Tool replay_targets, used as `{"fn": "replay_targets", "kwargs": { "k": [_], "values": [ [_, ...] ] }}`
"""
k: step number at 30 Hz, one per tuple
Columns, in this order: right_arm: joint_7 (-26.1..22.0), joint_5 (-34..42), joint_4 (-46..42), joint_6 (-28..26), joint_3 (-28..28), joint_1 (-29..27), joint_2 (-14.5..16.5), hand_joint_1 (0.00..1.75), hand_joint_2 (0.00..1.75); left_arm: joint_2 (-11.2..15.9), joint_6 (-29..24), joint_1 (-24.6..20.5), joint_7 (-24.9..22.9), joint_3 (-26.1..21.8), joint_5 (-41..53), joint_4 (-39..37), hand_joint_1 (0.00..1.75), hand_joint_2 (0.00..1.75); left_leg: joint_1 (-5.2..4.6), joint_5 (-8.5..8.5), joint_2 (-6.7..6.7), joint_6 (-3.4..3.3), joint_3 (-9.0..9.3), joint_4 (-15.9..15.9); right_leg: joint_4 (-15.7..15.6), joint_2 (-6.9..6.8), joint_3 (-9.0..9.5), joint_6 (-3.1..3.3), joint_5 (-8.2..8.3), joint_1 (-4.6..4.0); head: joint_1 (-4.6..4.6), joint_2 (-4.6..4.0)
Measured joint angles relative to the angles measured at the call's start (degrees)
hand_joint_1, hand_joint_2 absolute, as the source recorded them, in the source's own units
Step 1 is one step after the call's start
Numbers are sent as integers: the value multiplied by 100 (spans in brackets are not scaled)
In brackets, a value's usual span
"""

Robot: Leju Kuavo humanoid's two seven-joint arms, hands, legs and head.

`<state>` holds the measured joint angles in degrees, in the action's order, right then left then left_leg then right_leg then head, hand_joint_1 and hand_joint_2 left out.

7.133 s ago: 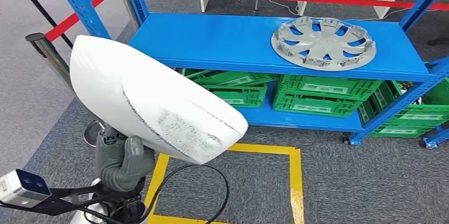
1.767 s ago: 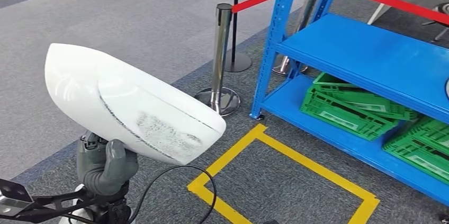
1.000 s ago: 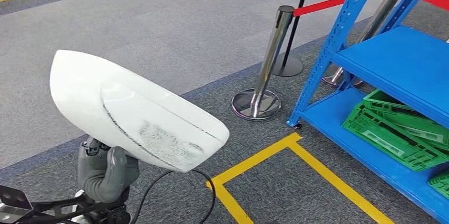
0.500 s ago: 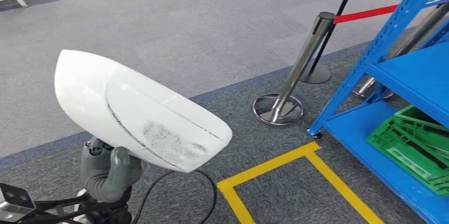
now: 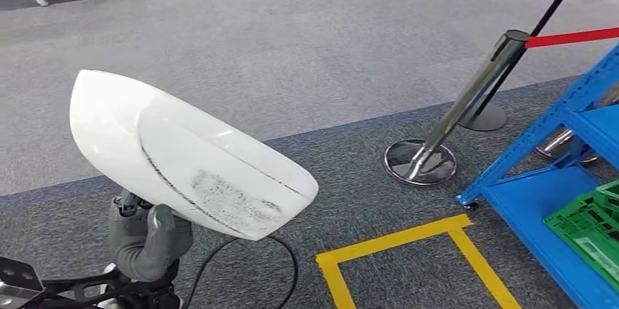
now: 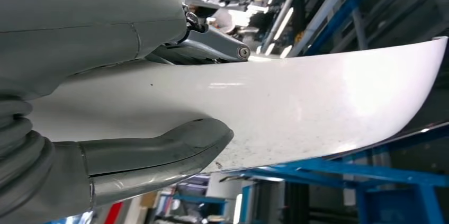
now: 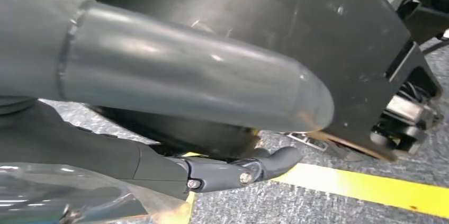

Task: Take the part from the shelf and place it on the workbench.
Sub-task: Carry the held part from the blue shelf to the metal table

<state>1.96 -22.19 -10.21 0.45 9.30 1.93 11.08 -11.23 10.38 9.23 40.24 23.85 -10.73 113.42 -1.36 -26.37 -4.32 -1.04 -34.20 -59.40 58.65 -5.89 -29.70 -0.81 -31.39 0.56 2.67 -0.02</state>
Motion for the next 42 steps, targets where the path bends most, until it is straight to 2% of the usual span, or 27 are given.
{"fn": "replay_targets", "kwargs": {
  "k": [2, 4, 6, 8, 9, 10, 11, 13, 15, 16, 17, 18, 20, 22, 24, 25, 27, 28, 30, 31, 33, 35, 37, 39, 40, 41, 42],
  "values": [
    [5, -3, -3, -3, 7, 11, 3, 0, 0, -1, 20, 6, 1, 1, -20, 2, 175, 175, -8, -6, 100, -29, 6, 62, -25, -115, 38, -61, -25, -3, -1, 0],
    [5, -5, -8, -3, 13, 17, 3, 0, 0, -5, 44, 8, 4, 2, -24, 7, 175, 175, 29, 29, 238, -72, 46, 142, 89, 69, 6, -106, -136, 12, -11, 0],
    [0, -10, -10, 0, 14, 18, 2, 0, 0, -8, 61, 1, 4, 8, -16, 8, 175, 175, 61, 47, 361, -109, 76, 187, 648, 424, -278, -129, -418, 23, -40, 0],
    [-1, -21, -9, 1, 15, 12, 2, 0, 0, -8, 63, -3, 2, 10, -8, 7, 175, 175, 66, 42, 507, -128, 80, 185, 1395, 560, -707, -149, -664, 23, -59, 0],
    [-1, -28, -10, 0, 15, 9, 2, 0, 0, -8, 60, -3, 2, 10, -7, 5, 175, 175, 68, 39, 590, -129, 85, 183, 1581, 574, -850, -159, -654, 24, -59, 0],
    [-1, -34, -10, -1, 16, 9, 1, 0, 0, -7, 55, -3, 2, 10, -7, 4, 175, 175, 74, 34, 683, -122, 94, 177, 1536, 584, -884, -170, -517, 28, -58, 0],
    [-1, -39, -11, -1, 17, 9, 1, 0, 0, -7, 51, -3, 2, 10, -7, 3, 175, 175, 84, 24, 774, -107, 103, 165, 1277, 612, -813, -180, -290, 39, -59, 0],
    [0, -42, -9, 0, 19, 2, 1, 0, 0, -7, 44, -6, 2, 10, -1, 2, 175, 175, 100, -19, 946, -46, 97, 97, 521, 843, -529, -206, 123, 88, -67, 0],
    [-8, -34, -5, 2, 26, -1, 4, 0, 0, -5, 42, -9, 1, 11, 22, 2, 175, 175, 108, -45, 1081, 22, 47, 31, 136, 1056, -344, -187, 220, 117, -80, 0],
    [-15, -29, -4, 3, 32, 4, 6, 0, 0, -4, 41, -10, 0, 11, 33, 2, 175, 175, 114, -42, 1142, 50, 23, 18, 109, 1074, -313, -155, 191, 109, -85, 0],
    [-22, -25, -4, 3, 37, 10, 9, 0, 0, -2, 40, -8, -1, 11, 40, 2, 175, 175, 126, -34, 1200, 71, 8, 21, 110, 1009, -296, -116, 196, 106, -83, 0],
    [-27, -23, -4, 3, 42, 14, 11, 0, 0, -1, 38, -7, -1, 10, 43, 2, 175, 175, 127, -46, 1174, 91, -6, 0, 97, 940, -279, -79, 199, 104, -80, 0],
    [-34, -21, -4, 2, 46, 6, 15, 0, 0, 0, 31, -10, -1, 8, 48, 2, 175, 175, 117, -207, 919, 136, -127, -272, 68, 780, -235, -2, 193, 102, -43, 0],
    [-38, -21, -4, 1, 54, -11, 13, 0, 0, 2, 11, -13, -1, 8, 63, 1, 175, 175, 125, -541, 608, 178, -447, -948, 61, 601, -206, 55, 166, 71, -12, 0],
    [-39, -21, -4, 1, 60, -21, 9, 0, 0, 8, -11, -8, -1, 8, 85, 0, 175, 175, 144, -729, 520, 192, -737, -1526, 63, 414, -191, 75, 138, 45, -13, 0],
    [-39, -21, -4, 1, 63, -20, 9, 0, 0, 11, -19, -5, -1, 8, 94, 0, 175, 175, 148, -671, 505, 185, -752, -1550, 64, 328, -178, 78, 123, 36, -13, 0],
    [-39, -21, -4, 2, 67, -15, 9, 0, 0, 13, -23, 0, -1, 8, 97, 0, 175, 175, 132, -294, 398, 133, -468, -978, 62, 178, -129, 73, 87, 20, -12, 0],
    [-39, -21, -4, 2, 68, -14, 9, 0, 0, 12, -20, 0, -1, 9, 98, 0, 175, 175, 97, -143, 247, 94, -275, -597, 61, 115, -99, 60, 63, 7, -14, 0],
    [-40, -21, -3, 5, 69, -12, 11, 0, 0, 11, -12, -3, -1, 15, 96, 0, 175, 175, 19, -14, 3, 19, -31, -89, 52, -3, -59, 12, 23, -15, -14, 0],
    [-40, -21, -3, 6, 69, -9, 12, 0, 0, 11, -10, -3, -1, 18, 96, 0, 175, 175, -11, -42, -25, 0, -16, -36, 41, -62, -45, -17, 10, -23, -14, 0],
    [-40, -23, -7, 5, 69, 4, 12, 0, 0, 8, -9, 2, -1, 22, 94, 0, 175, 175, -1, -20, 105, -38, -2, 32, 22, -153, -11, -73, -22, -18, -14, 0],
    [-44, -26, -13, 5, 70, 13, 11, 0, 0, 2, -6, -1, 3, 26, 92, -1, 175, 175, 44, 12, 245, -87, 49, 108, 216, 90, -86, -119, -162, -6, -36, 0],
    [-51, -27, -15, 9, 72, 12, 11, 0, 0, -2, 0, -11, 4, 31, 93, -7, 175, 175, 72, 23, 377, -126, 76, 137, 829, 453, -405, -147, -443, 6, -73, 0],
    [-52, -26, -15, 10, 74, 6, 11, 0, 0, -2, 1, -15, 2, 34, 93, -17, 175, 175, 75, 17, 536, -142, 78, 133, 1463, 559, -792, -169, -618, 12, -88, 0],
    [-51, -26, -15, 9, 77, 4, 10, 0, 0, -2, 1, -15, 2, 34, 92, -21, 175, 175, 79, 12, 629, -141, 83, 128, 1546, 572, -886, -181, -556, 16, -90, 0],
    [-51, -26, -16, 8, 80, 4, 9, 0, 0, -2, 0, -15, 2, 34, 91, -24, 175, 175, 87, 4, 726, -131, 89, 117, 1409, 590, -873, -194, -385, 24, -92, 0],
    [-50, -26, -16, 8, 82, 4, 8, 0, 0, -2, 0, -15, 2, 34, 91, -25, 175, 175, 102, -10, 821, -110, 95, 96, 1081, 643, -761, -210, -141, 42, -94, 0]
  ]
}}
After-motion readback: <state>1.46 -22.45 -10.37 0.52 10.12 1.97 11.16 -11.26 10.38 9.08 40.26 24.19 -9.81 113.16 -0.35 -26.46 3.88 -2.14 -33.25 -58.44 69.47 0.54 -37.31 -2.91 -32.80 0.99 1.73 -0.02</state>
